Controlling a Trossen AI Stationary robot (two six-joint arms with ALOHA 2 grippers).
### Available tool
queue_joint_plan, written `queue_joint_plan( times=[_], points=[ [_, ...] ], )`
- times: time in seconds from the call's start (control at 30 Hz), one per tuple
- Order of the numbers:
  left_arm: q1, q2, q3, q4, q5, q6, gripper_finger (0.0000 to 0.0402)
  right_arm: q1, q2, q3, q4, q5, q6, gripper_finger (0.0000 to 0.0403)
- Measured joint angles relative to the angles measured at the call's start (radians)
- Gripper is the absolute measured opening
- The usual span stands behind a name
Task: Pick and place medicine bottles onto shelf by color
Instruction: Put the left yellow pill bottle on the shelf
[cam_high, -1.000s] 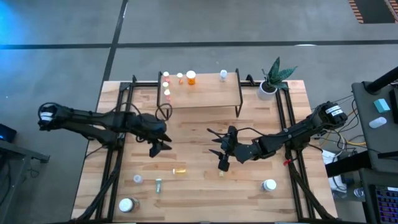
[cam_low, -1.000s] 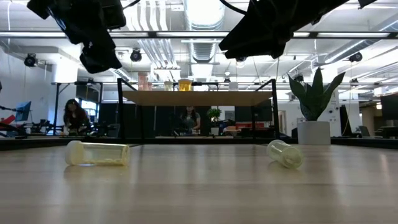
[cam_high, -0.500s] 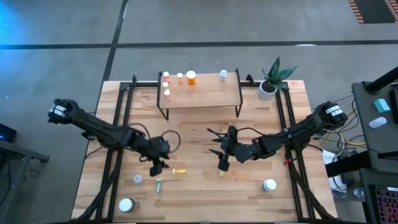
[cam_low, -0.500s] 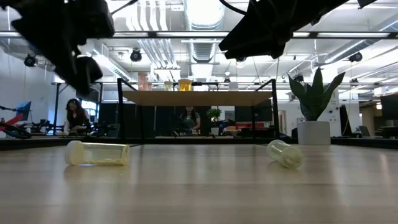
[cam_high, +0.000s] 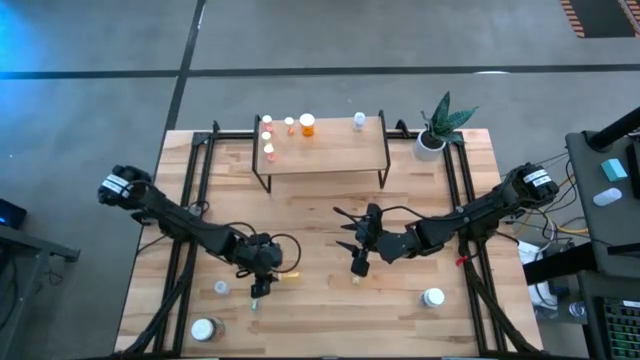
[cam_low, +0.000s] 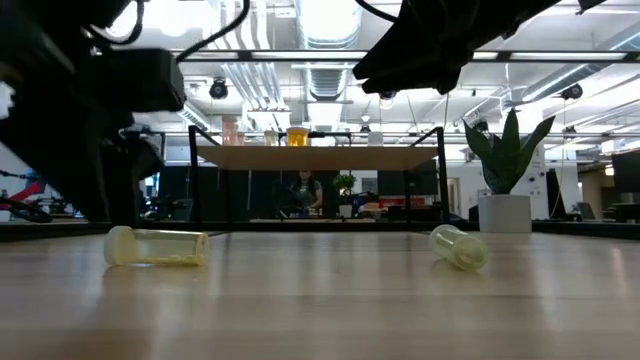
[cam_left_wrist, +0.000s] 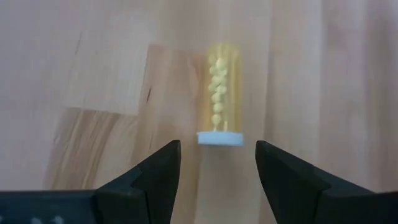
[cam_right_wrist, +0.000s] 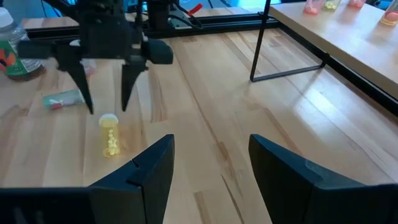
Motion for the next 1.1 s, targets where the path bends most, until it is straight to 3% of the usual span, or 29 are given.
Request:
queue_joint_plan(
  times=[0.43,0.8,1.1],
  points=[
    [-0.003,0.109,0.001,0.099,-0.008,0.01,0.0192,0.004,0.0,0.0,0.0,0.0,0.007,0.0199],
    [-0.004,0.115,0.002,0.106,-0.015,0.026,0.0189,0.004,0.0,0.0,0.0,0.0,0.006,0.0199],
    [-0.008,0.116,0.001,0.098,-0.037,0.046,0.0129,0.004,0.0,0.0,0.0,0.001,0.007,0.0199]
  ],
)
